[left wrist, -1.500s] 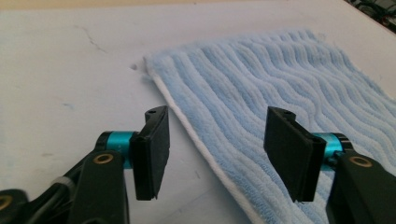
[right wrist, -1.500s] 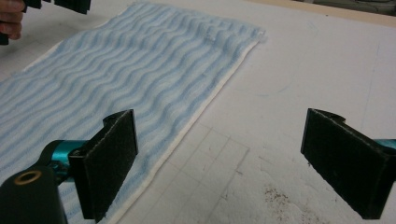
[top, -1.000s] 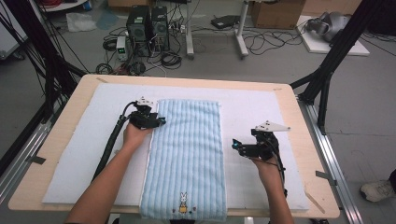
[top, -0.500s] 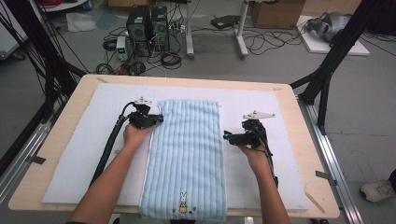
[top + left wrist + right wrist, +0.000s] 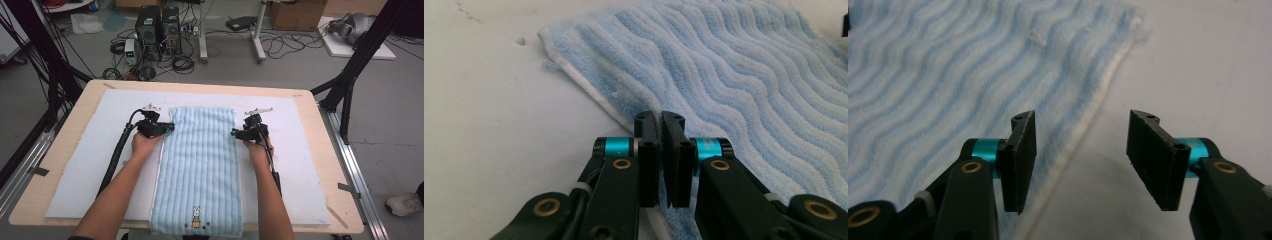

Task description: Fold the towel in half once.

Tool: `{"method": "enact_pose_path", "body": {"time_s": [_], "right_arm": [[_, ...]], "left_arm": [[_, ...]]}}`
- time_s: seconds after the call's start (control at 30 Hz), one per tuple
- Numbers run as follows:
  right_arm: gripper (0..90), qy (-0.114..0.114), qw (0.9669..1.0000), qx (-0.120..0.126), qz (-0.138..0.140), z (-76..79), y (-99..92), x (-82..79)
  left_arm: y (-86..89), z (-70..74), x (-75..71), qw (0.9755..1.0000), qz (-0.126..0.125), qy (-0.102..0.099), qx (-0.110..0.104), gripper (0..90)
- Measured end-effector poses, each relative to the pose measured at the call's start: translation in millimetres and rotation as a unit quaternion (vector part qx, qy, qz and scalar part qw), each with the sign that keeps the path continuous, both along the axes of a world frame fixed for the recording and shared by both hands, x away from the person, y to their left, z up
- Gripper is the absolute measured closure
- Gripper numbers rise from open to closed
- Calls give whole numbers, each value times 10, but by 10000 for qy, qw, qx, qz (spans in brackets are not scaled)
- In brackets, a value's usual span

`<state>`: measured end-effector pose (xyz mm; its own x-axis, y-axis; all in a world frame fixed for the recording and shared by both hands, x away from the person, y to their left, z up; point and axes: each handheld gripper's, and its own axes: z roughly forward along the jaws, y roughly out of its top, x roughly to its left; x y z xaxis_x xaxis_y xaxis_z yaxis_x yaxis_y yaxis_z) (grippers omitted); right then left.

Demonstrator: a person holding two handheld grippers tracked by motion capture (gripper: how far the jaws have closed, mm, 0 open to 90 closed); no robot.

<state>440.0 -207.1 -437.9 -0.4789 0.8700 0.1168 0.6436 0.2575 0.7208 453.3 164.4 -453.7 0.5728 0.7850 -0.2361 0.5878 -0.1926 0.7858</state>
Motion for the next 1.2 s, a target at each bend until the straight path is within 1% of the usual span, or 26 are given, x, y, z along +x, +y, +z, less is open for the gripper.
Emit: {"method": "enact_pose_path", "body": {"time_s": [0.07, 0.1, 0.13, 0.2, 0.23, 0.3, 0.33, 0.37, 0.43, 0.47, 0.5, 0.53, 0.57, 0.6, 0.63, 0.73, 0.77, 0.8, 0.83, 0.87, 0.9, 0.93, 1.0, 1.07, 1.1, 1.2], "right_arm": [[489, 48, 10000, 71, 18, 2, 49, 71], [506, 54, 9998, 173, 36, 3, 70, 103], [524, 39, 9998, 186, 20, 2, 97, 128], [568, 53, 9999, -143, -49, -21, 145, 161], [575, 87, 9998, -126, -94, -46, 149, 173], [615, 66, 9998, -104, -138, -53, 143, 174], [673, 60, 9998, -164, -128, -49, 143, 169], [764, 40, 9997, -233, -95, -44, 141, 163], [875, 111, 9998, -136, 51, -45, 133, 164], [877, 125, 9998, -136, 64, -43, 140, 162], [880, 133, 9999, -84, 12, -45, 142, 167], [882, 119, 9999, -49, -26, -47, 136, 172], [883, 80, 9999, 25, -86, -45, 122, 178], [883, 42, 9999, 88, -130, -37, 112, 180], [883, -41, 9997, 177, -173, -21, 97, 180], [883, -244, 9994, 179, -192, 61, 75, 192], [883, -275, 9992, 218, -200, 95, 77, 196], [883, -318, 9989, 274, -194, 123, 75, 201], [883, -313, 9988, 324, -195, 146, 77, 203], [883, -338, 9987, 347, -173, 154, 78, 201], [883, -291, 9986, 399, -164, 158, 85, 191], [883, -267, 9986, 434, -141, 161, 94, 181], [882, -260, 9982, 532, -36, 178, 111, 133], [882, -347, 9973, 645, 24, 202, 107, 61], [882, -377, 9969, 688, 52, 211, 98, 29], [883, -398, 9967, 691, 123, 246, 48, -83]], "left_arm": [[5, -2, 1, 10000, 9, 13, -48, 854], [14, -2, 4, 10000, -1, 19, -60, 854], [19, -2, 5, 10000, 2, 40, -73, 854], [17, -2, 5, 10000, 8, 40, -85, 854], [21, -3, 6, 10000, 1, 38, -79, 855], [24, -4, 8, 9999, 22, 48, -102, 855], [33, -3, 10, 9999, 9, 54, -102, 855], [32, -4, 9, 9999, 40, 67, -144, 856], [44, -5, 16, 9998, 36, 84, -180, 859], [59, -5, 26, 9995, 76, 117, -276, 860], [75, -4, 35, 9992, 124, 131, -365, 861], [102, 5, 50, 9976, 220, 126, -648, 861], [112, 21, 59, 9965, 283, 98, -781, 861], [118, 47, 67, 9955, 349, 11, -882, 861], [118, 76, 75, 9950, 371, -78, -927, 861], [130, 154, 121, 9943, 368, -158, -988, 861], [141, 176, 128, 9936, 383, -197, -1041, 861], [156, 189, 130, 9927, 408, -197, -1120, 861], [168, 189, 128, 9925, 407, -175, -1143, 861], [178, 187, 123, 9933, 366, -145, -1084, 861], [184, 186, 112, 9941, 331, -109, -1027, 861], [187, 190, 98, 9946, 284, -69, -994, 860], [186, 213, 47, 9951, 203, -132, -960, 860], [182, 268, -24, 9958, 82, -238, -881, 860], [195, 295, -73, 9949, 46, -295, -967, 860], [216, 347, -162, 9936, -61, -362, -1073, 859]]}}
